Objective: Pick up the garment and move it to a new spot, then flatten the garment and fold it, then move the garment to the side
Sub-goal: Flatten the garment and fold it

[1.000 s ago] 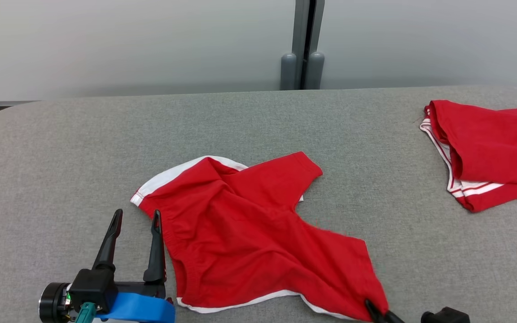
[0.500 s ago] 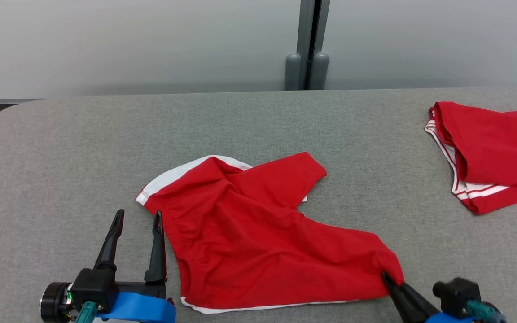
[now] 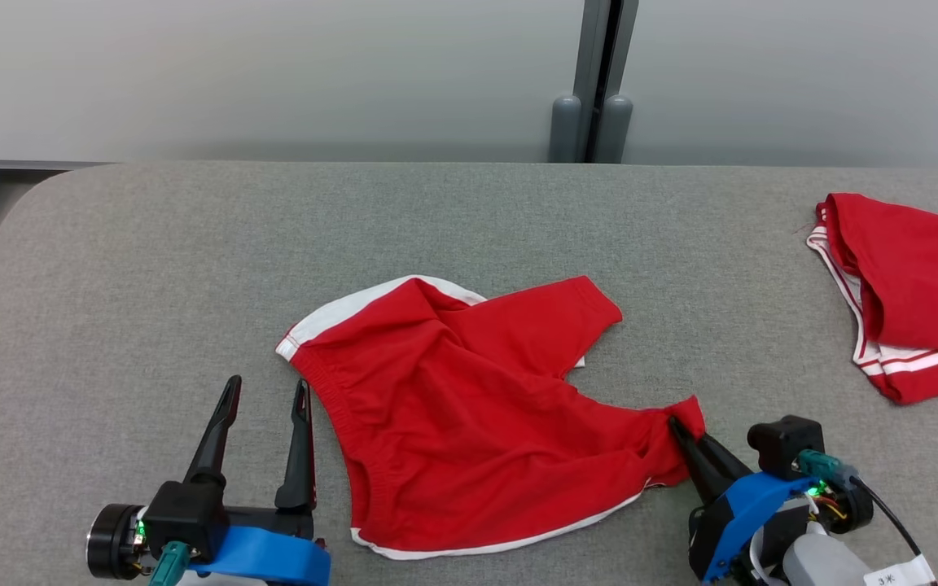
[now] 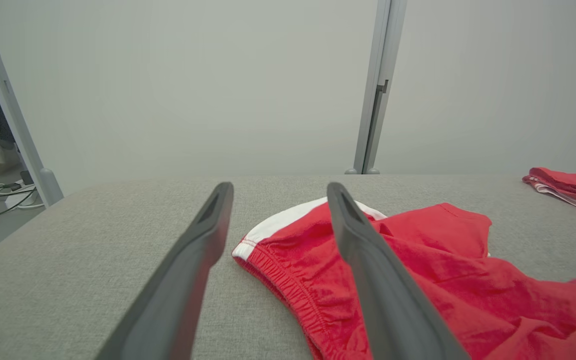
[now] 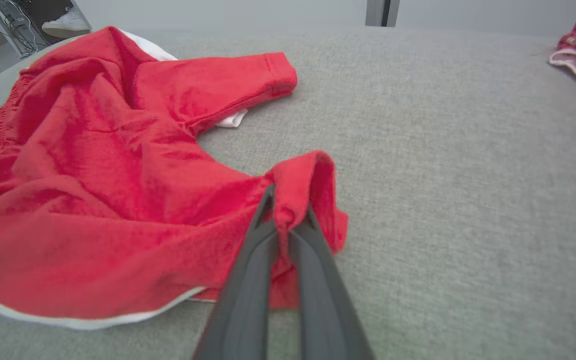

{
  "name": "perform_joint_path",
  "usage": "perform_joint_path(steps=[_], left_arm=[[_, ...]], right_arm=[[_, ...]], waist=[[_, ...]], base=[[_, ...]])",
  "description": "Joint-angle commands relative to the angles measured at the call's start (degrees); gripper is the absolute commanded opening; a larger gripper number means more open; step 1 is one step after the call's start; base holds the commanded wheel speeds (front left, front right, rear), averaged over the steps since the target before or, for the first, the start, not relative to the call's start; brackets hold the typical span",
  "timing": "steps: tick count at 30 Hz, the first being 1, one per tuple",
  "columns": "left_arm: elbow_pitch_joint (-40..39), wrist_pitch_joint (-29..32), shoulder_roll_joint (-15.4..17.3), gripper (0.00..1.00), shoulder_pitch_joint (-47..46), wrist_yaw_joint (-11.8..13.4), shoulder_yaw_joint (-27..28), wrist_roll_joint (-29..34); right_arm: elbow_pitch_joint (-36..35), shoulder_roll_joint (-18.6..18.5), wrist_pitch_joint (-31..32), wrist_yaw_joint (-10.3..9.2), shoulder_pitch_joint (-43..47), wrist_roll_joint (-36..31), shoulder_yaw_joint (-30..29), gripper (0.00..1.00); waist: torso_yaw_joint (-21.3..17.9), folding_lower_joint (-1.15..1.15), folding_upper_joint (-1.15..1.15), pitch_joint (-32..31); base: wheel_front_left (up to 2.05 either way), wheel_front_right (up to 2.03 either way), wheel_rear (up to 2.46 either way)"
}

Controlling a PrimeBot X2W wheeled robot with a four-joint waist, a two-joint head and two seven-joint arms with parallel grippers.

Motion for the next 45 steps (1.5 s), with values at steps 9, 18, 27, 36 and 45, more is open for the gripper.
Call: perform_joint_path(steps=[9,18,27,36,45], left_arm=[[-0.46,-0.14,-0.03,1.00,0.74,0.70,0.71,-0.21],[-1.19,-0.14,-0.03,1.00,1.21,0.40,1.90,0.31],[-1.68,-0.14,-0.04,1.00,2.26,0.20,2.13,0.61],[-1.72,-0.14,-0.04,1.00,2.52,0.34,2.38,1.16],[1.55,-0.14,-0.04,1.00,2.63,-0.94,-0.09,1.76]], right_arm=[[6.20,-0.96,-5.04,0.01,-3.59,1.08,-2.48,1.00],[-4.32,-1.38,-5.28,0.01,2.20,-1.75,-11.22,1.00],[-20.24,2.29,-5.28,0.01,11.77,-7.84,-19.22,1.00],[-28.56,6.10,-5.28,0.01,18.24,-11.50,-20.78,1.00],[-27.87,6.39,-5.28,0.01,17.52,-12.13,-20.62,1.00]], waist=[[-0.87,0.00,0.00,-0.55],[-2.64,0.00,0.00,-0.94],[-2.92,0.00,0.00,-1.88],[-2.53,0.00,0.00,-1.95],[-2.59,0.00,0.00,-1.77]], base=[[0.00,0.00,0.00],[0.00,0.00,0.00],[0.00,0.00,0.00],[0.00,0.00,0.00],[0.00,0.00,0.00]])
